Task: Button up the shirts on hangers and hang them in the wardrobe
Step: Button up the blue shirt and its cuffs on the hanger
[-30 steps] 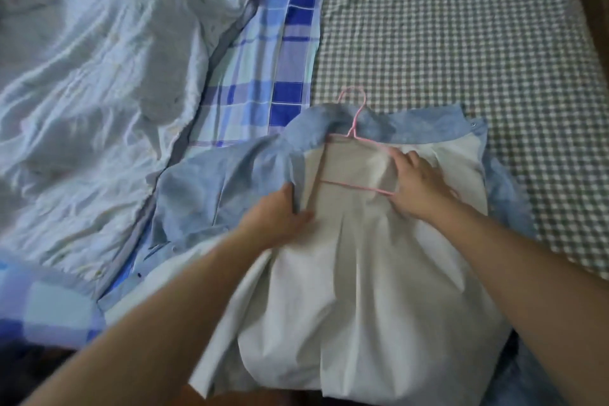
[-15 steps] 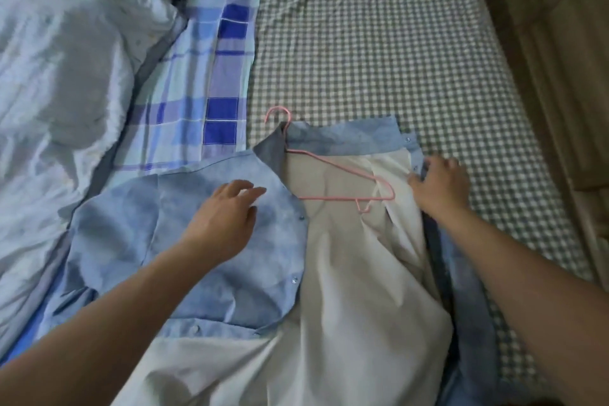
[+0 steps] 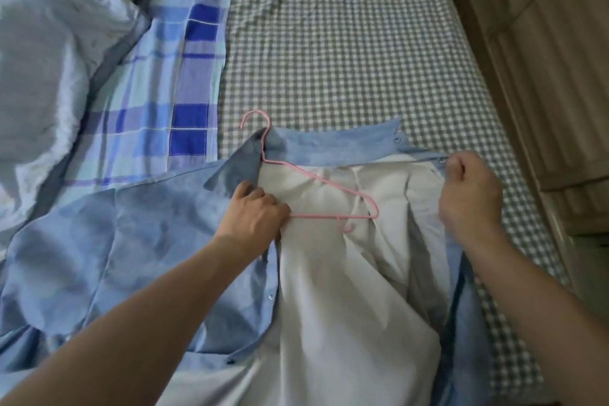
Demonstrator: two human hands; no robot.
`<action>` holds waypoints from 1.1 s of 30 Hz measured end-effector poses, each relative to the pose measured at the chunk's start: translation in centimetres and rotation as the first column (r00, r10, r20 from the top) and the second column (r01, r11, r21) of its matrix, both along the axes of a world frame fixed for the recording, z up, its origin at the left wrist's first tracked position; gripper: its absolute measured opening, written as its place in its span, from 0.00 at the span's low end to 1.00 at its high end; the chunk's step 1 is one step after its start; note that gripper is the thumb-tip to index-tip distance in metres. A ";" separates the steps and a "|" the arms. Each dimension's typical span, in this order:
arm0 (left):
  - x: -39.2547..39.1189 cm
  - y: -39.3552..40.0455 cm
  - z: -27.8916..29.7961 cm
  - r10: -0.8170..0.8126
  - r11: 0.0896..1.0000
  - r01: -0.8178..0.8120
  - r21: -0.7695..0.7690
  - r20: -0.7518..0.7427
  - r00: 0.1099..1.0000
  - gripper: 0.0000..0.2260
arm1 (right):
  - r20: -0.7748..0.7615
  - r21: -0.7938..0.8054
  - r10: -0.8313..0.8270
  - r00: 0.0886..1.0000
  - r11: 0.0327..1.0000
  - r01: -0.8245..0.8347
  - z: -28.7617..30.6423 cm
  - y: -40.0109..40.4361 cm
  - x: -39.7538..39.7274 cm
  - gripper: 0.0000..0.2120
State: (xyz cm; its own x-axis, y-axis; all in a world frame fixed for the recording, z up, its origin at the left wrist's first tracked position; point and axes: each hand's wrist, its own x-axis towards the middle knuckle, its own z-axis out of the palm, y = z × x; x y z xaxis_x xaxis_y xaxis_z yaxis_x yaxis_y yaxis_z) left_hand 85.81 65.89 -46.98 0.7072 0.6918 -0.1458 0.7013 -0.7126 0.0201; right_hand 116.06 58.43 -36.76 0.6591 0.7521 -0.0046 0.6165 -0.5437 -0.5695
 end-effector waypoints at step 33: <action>-20.1 -19.1 6.5 0.209 0.911 -0.302 -0.280 -0.316 0.925 0.11 | 0.031 -0.464 0.119 0.992 0.881 -0.091 -3.0 -22.9 -10.3 0.37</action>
